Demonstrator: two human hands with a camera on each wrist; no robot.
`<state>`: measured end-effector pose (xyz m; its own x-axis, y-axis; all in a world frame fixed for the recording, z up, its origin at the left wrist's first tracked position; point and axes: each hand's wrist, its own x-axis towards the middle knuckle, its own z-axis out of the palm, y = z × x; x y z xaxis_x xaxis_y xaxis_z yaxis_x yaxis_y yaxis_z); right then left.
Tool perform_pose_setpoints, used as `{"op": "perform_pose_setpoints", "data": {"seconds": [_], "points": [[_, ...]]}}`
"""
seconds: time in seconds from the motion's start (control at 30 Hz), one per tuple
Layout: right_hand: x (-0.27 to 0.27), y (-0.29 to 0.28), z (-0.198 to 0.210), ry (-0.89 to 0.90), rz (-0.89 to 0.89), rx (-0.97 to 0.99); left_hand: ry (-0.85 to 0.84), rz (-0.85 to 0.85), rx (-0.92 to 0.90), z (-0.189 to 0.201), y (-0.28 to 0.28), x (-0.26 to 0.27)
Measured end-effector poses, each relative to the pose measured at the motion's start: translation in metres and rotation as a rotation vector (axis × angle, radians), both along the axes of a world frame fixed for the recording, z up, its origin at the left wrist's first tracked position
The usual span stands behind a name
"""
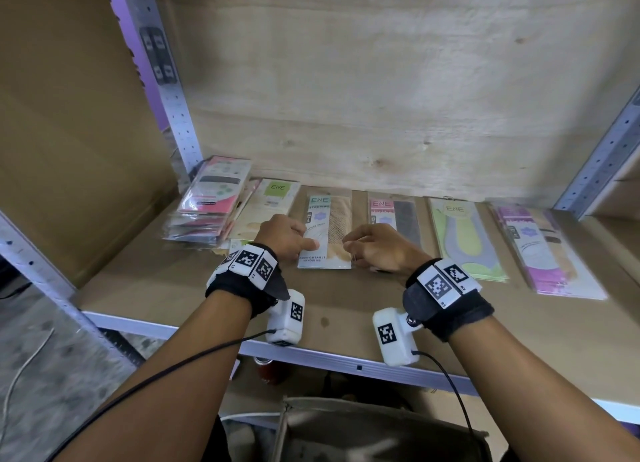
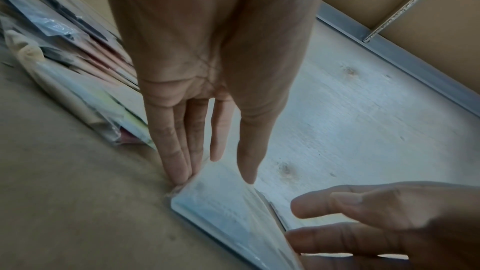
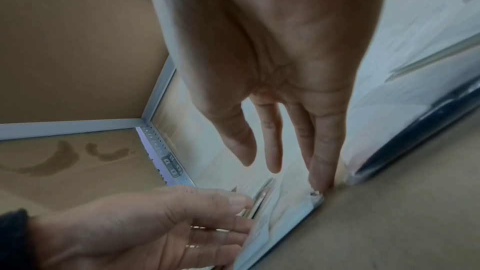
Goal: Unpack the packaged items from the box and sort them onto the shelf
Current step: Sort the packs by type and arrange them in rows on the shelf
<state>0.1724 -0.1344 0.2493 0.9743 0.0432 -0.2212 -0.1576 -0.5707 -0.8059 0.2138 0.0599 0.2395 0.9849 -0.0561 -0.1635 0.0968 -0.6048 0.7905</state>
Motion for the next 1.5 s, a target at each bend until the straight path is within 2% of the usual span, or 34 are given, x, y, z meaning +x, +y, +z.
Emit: {"op": "perform_pose_setpoints", "data": {"seconds": [0.53, 0.67, 0.77, 0.93, 1.13, 1.3, 1.5], "points": [[0.006, 0.0, -0.008, -0.008, -0.019, 0.094, -0.094, -0.014, 0.084, -0.004, -0.002, 0.006], [0.009, -0.003, -0.013, -0.073, -0.026, 0.077, -0.18, 0.014, 0.108, -0.001, 0.002, 0.004], [0.009, -0.003, -0.012, -0.117, -0.05, 0.124, -0.257, 0.079, 0.064, 0.005, 0.011, 0.002], [0.012, 0.009, -0.008, -0.158, -0.074, 0.183, -0.278, 0.187, -0.047, 0.013, 0.043, 0.005], [0.032, 0.059, 0.007, -0.141, -0.053, 0.291, -0.304, 0.272, -0.101, 0.016, 0.079, 0.005], [0.065, 0.109, 0.005, -0.021, -0.089, 0.194, -0.305, 0.319, -0.132, 0.017, 0.101, 0.005], [0.109, 0.14, -0.008, 0.022, -0.072, -0.259, -0.29, 0.335, -0.139, 0.017, 0.118, 0.005]]}}
